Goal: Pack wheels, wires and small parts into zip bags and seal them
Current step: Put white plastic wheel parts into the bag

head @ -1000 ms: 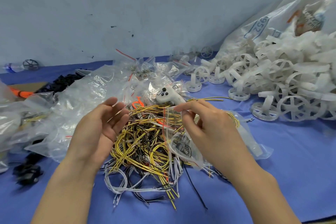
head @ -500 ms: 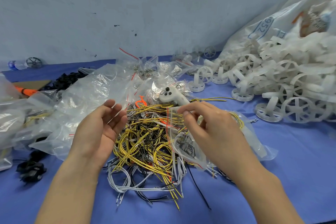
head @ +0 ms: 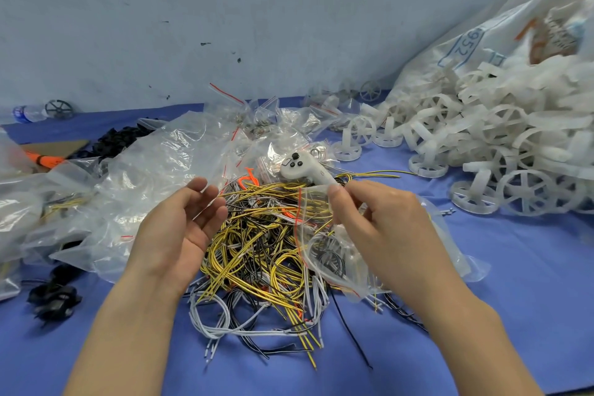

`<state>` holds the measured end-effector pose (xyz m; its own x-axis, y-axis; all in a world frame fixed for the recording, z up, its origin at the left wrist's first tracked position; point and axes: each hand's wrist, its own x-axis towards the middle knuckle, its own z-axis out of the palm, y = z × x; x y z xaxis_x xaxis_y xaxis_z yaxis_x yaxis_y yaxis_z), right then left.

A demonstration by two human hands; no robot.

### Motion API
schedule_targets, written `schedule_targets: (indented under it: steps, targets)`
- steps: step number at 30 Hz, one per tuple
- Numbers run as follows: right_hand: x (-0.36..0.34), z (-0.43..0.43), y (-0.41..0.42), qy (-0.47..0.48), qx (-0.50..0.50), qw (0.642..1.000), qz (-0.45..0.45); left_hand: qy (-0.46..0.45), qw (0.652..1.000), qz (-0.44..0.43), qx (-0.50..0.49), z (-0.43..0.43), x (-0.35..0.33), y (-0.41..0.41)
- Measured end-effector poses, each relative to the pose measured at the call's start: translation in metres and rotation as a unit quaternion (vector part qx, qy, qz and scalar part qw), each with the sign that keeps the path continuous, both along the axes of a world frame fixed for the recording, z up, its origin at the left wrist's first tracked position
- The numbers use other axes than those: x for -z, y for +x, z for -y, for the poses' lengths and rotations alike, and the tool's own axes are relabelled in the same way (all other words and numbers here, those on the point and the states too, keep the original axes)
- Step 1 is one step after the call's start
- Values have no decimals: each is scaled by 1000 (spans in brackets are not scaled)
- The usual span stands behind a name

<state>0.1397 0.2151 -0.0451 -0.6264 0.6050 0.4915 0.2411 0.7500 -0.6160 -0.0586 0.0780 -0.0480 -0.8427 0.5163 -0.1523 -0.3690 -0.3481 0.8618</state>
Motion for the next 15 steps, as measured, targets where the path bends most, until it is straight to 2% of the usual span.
schedule_targets:
  steps: [7,12,15]
  targets:
    - [-1,-9,4,-31,31,998,-41,0,1000,-11,-12,-2,-2,2]
    - [-3,-28,19,-94,69,985,-124,5,997,-69,-32,-6,-6,7]
    - [-5,-45,32,-129,100,969,-186,11,997,-75,-35,-11,-7,10]
